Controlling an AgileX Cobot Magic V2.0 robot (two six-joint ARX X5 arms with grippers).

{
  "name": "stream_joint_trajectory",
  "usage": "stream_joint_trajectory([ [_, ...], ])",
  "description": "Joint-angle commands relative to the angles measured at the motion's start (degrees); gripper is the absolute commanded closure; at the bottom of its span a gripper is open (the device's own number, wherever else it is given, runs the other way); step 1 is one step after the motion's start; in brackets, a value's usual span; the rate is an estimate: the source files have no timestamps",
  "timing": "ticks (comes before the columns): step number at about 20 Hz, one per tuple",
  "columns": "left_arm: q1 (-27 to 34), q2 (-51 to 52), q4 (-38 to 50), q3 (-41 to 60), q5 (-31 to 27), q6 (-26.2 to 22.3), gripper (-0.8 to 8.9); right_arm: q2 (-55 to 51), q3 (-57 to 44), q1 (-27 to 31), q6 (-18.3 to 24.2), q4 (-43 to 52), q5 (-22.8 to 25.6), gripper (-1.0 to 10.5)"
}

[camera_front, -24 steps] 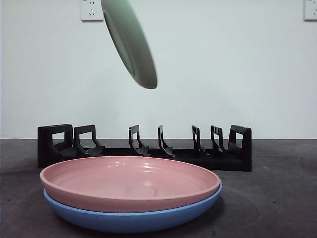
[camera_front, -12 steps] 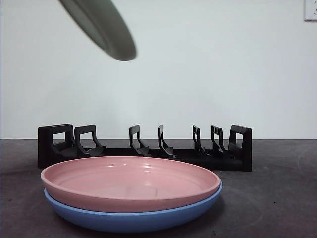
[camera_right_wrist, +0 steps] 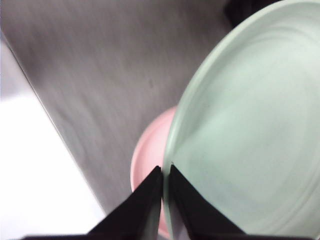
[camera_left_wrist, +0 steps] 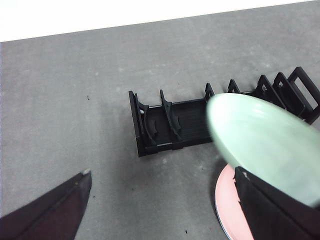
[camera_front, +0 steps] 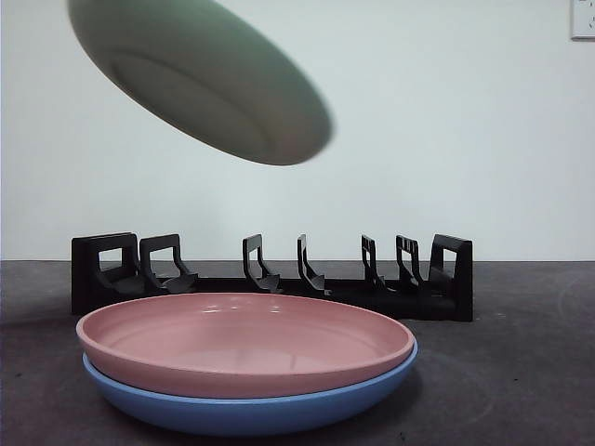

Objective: Place the plate

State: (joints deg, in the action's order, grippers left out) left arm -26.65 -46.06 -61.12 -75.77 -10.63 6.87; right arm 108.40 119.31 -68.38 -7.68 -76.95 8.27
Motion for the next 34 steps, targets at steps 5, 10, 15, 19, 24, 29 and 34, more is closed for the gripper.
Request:
stream_joint_trajectory([
  [5,-0.2,-0.24,0.74,-1.11,-0.11,0.24,3.56,-2.49,-16.24,-3.39,0.68,-4.44,10.73,9.4],
  [10,-0.2,-0.24,0.7,-1.11,-0.11,0.24,3.56,-3.67,-29.68,-4.74,0.52,9.51,9.55,9.3],
  [15,-0.2,-0.24,0.66,-1.11,-0.11,0.26,3.56,-3.67,-36.83,-6.4,0.33,21.0,6.56,9.3],
  [19,-0.2,-0.24,0.66,-1.11,-0.11,0.26,3.56,-3.67,-38.12,-6.99,0.33,25.4,4.85,9.3],
  [24,-0.2,-0.24,0.63,-1.11,-0.11,0.26,3.56,-3.67,-38.12,-6.86,0.63,26.05,-1.97,8.9],
  [29,-0.2,-0.24,0.61,-1.11,-0.11,0.26,3.56,-3.69,-38.07,-6.86,0.72,25.0,-4.37,7.3],
  [34,-0.2,-0.24,0.61,-1.11,-0.11,0.26,3.56,-8.55,-37.88,-6.8,1.81,24.39,-8.72,6.4],
])
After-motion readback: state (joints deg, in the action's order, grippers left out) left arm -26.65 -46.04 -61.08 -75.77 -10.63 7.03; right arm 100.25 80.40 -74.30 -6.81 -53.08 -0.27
